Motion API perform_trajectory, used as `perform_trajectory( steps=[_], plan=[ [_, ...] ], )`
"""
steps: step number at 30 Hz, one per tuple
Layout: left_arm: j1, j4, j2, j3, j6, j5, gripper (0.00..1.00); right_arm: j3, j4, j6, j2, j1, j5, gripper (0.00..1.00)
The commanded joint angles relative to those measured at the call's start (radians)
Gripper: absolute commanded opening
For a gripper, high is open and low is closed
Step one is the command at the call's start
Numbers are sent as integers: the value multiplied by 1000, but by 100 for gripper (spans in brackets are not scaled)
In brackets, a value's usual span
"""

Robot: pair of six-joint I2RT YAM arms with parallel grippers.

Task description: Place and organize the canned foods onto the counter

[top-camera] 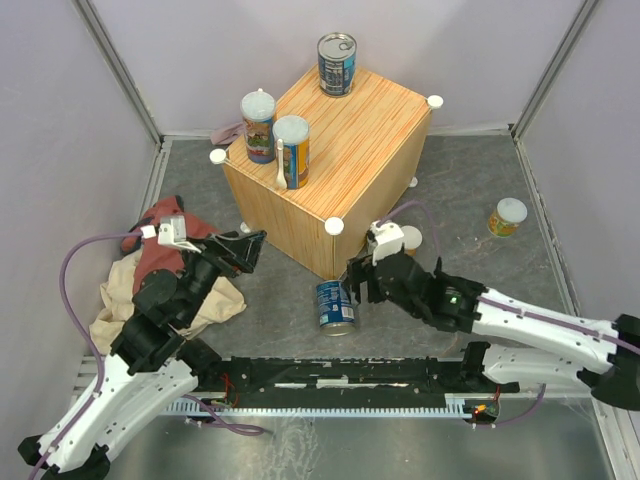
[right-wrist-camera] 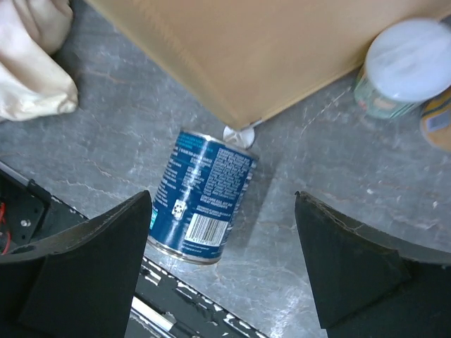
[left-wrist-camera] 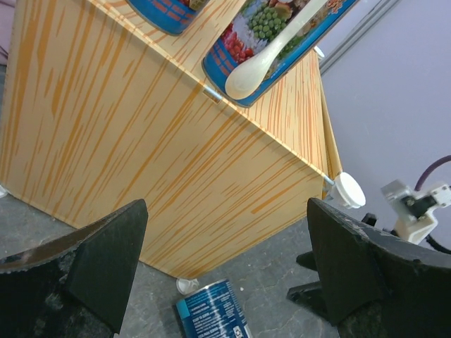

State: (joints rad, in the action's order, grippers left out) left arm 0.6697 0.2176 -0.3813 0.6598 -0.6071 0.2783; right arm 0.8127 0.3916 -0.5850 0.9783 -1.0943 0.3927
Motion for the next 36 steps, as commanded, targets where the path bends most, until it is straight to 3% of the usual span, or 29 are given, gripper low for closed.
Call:
perform_trajectory(
  steps=[1, 8, 16, 36],
  plan=[
    [4, 2, 11, -28, -51, -28, 100, 4, -5, -194, 93, -94, 185, 91],
    [4, 0, 32, -80, -78, -60, 100, 18, -12, -348, 226, -137, 227, 98],
    [4, -6, 55, -95, -86, -80, 99, 39, -13, -399, 330, -169, 276, 100],
    [3, -1, 90, -114, -94, -94, 99, 68, -126, -454, 539, -203, 228, 100]
  ],
)
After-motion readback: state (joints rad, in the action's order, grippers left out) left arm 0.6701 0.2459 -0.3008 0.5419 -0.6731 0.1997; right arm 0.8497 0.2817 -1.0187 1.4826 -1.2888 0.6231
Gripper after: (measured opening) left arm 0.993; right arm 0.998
